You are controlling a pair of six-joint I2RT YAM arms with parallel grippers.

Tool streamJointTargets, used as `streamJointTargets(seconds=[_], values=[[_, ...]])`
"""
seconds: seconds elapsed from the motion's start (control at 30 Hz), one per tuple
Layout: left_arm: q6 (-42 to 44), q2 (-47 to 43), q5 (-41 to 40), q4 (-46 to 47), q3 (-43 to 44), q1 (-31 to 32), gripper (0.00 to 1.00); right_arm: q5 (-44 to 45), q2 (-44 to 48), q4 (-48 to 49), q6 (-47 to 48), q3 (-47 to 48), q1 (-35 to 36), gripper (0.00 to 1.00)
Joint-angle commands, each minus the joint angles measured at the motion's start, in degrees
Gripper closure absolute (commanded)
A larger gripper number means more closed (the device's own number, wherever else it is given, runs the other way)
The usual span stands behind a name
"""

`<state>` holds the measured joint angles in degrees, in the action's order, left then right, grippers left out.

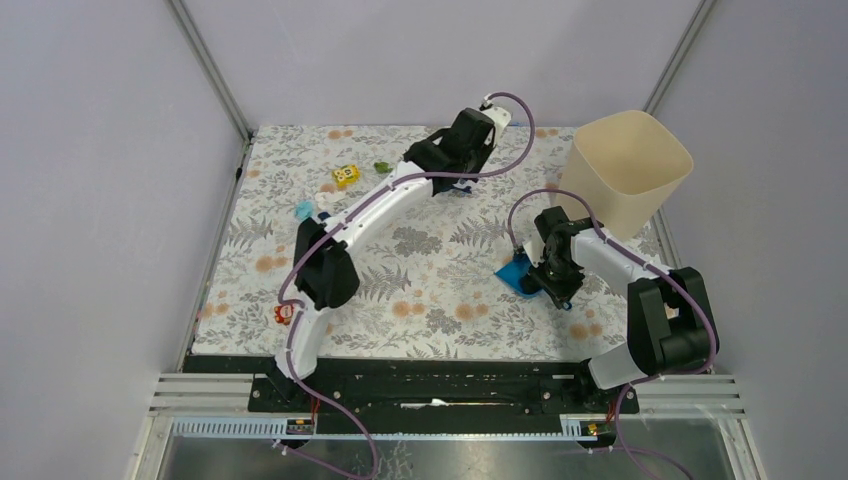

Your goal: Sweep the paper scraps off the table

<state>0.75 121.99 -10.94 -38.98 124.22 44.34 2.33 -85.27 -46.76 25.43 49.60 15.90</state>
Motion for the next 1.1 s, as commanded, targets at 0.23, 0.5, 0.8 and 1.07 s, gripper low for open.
streamJointTargets(seconds=[0.23, 0.5, 0.8, 1.07], values=[[23.6, 18.2, -30.9, 17.2, 9.9, -1.2, 0.98, -0.8, -1.0, -0.1, -0.2, 0.0, -0.2, 1.00], [21.3, 21.0, -24.4, 13.7, 9.8, -2.8, 0.99, -1.9, -2.8, -0.3, 0.3, 0.9, -0.1, 1.00], [6.0, 14.5, -1.3, 1.5, 1.9, -0.1, 1.00, -2.2, -4.6, -0.6, 0.9, 2.9, -0.1, 1.00], [-0.6, 5.3, 16.0, 1.9, -11.3, 4.5, 1.00, -1.3, -6.2, -0.8, 2.1, 3.6, 0.0, 1.00]])
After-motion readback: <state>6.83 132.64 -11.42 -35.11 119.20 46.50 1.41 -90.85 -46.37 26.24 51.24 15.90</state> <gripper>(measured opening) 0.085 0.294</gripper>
